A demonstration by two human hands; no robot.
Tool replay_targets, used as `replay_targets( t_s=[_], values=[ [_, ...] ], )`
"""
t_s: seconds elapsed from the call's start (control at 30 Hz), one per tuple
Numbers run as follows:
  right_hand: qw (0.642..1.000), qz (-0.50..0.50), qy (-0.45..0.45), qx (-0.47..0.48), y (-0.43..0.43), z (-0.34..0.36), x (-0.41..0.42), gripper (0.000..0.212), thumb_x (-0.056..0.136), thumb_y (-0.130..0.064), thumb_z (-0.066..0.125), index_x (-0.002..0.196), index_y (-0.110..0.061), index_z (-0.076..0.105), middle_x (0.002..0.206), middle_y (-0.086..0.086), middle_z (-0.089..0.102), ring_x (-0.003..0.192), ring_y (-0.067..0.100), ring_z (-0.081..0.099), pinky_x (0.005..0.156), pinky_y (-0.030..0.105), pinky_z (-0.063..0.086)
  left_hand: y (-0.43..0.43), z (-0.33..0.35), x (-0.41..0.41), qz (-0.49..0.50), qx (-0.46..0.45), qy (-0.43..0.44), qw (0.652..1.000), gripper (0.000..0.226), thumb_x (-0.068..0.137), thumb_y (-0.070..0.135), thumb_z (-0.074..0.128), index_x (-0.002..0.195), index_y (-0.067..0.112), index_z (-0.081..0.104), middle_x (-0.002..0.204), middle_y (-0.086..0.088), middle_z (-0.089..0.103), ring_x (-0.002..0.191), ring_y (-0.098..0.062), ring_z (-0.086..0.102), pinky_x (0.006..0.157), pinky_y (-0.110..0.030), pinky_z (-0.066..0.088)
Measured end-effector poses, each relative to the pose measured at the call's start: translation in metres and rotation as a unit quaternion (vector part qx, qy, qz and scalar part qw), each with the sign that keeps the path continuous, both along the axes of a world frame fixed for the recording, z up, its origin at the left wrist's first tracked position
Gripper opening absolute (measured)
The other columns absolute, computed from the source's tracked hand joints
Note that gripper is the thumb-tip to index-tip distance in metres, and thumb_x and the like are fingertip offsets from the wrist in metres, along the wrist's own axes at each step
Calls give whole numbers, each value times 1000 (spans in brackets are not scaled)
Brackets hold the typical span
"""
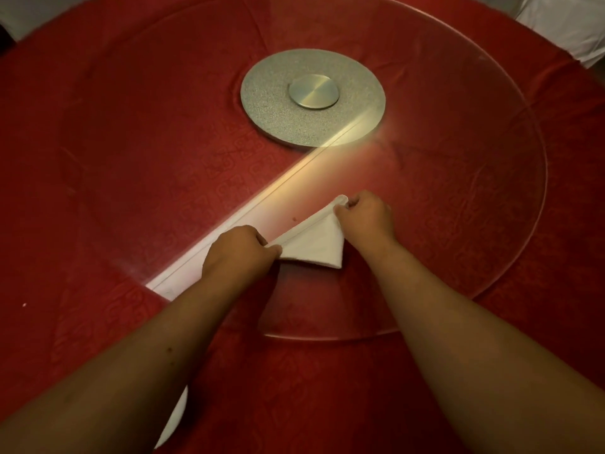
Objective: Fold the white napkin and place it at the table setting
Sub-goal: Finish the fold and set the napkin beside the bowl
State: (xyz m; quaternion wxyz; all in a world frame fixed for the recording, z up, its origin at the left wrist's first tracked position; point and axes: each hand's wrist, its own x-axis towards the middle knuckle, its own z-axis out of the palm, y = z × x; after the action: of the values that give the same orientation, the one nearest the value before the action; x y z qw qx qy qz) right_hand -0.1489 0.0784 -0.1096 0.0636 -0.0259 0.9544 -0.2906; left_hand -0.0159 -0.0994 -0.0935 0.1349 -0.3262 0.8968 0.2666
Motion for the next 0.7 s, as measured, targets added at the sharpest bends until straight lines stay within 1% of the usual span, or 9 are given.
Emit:
replay_targets(
  t_s=[0.07,0.13,0.23,0.3,0.37,0.43,0.53,0.6,0.7],
  values=[
    [999,15,-38,-21,-1,1,-4,24,89,-36,66,73,-18,61,96,14,73,92,37,67,70,33,49,10,2,13,-1,4,-18,1000,33,82,52,69,72,21,75,70,2,71,68,-20,68,50,-27,40],
    [998,37,-48,-6,-1,0,0,26,88,-35,68,69,-21,58,91,10,73,88,35,68,67,30,44,21,1,32,16,18,-25,999,35,80,53,69,69,20,72,68,3,70,65,-18,66,49,-26,38],
    [996,77,-45,19,-3,-1,24,34,89,-34,66,63,-23,48,71,-2,58,76,31,61,61,28,34,39,-1,69,34,36,-17,999,37,83,55,71,68,21,68,66,7,67,60,-11,61,47,-24,38],
    [993,106,-40,42,-2,2,46,36,91,-35,65,63,-24,44,66,-7,49,72,30,56,59,29,32,50,-1,98,50,42,-1,998,39,84,54,71,61,22,62,59,8,63,55,-8,57,45,-24,33],
    [988,134,-43,65,-1,5,69,35,92,-38,64,65,-23,46,71,1,58,75,34,60,60,31,36,58,0,128,69,48,6,996,38,82,56,71,62,25,61,60,9,63,56,-6,57,46,-25,34],
    [984,152,-52,81,1,9,94,28,91,-39,64,71,-22,53,82,8,68,79,35,64,62,32,39,64,-1,161,101,70,7,992,35,81,60,68,68,28,63,64,9,66,61,-5,61,49,-27,36],
    [979,174,-78,76,-2,17,138,19,91,-37,64,77,-23,62,85,5,70,80,33,65,62,33,44,67,-2,214,150,95,5,984,35,81,63,69,67,31,61,64,11,67,62,-1,61,51,-26,38],
    [975,197,-81,71,-11,20,168,19,91,-36,64,77,-23,63,83,3,69,80,32,66,62,33,45,63,-3,247,181,111,-3,977,34,80,62,73,67,32,64,63,10,69,61,-2,63,52,-25,41],
    [969,227,-75,66,-28,16,206,16,90,-34,64,79,-23,63,86,1,69,81,29,65,64,34,45,50,-6,288,215,131,-26,967,31,80,59,75,70,31,69,65,8,72,63,-4,66,57,-28,48]
  ],
)
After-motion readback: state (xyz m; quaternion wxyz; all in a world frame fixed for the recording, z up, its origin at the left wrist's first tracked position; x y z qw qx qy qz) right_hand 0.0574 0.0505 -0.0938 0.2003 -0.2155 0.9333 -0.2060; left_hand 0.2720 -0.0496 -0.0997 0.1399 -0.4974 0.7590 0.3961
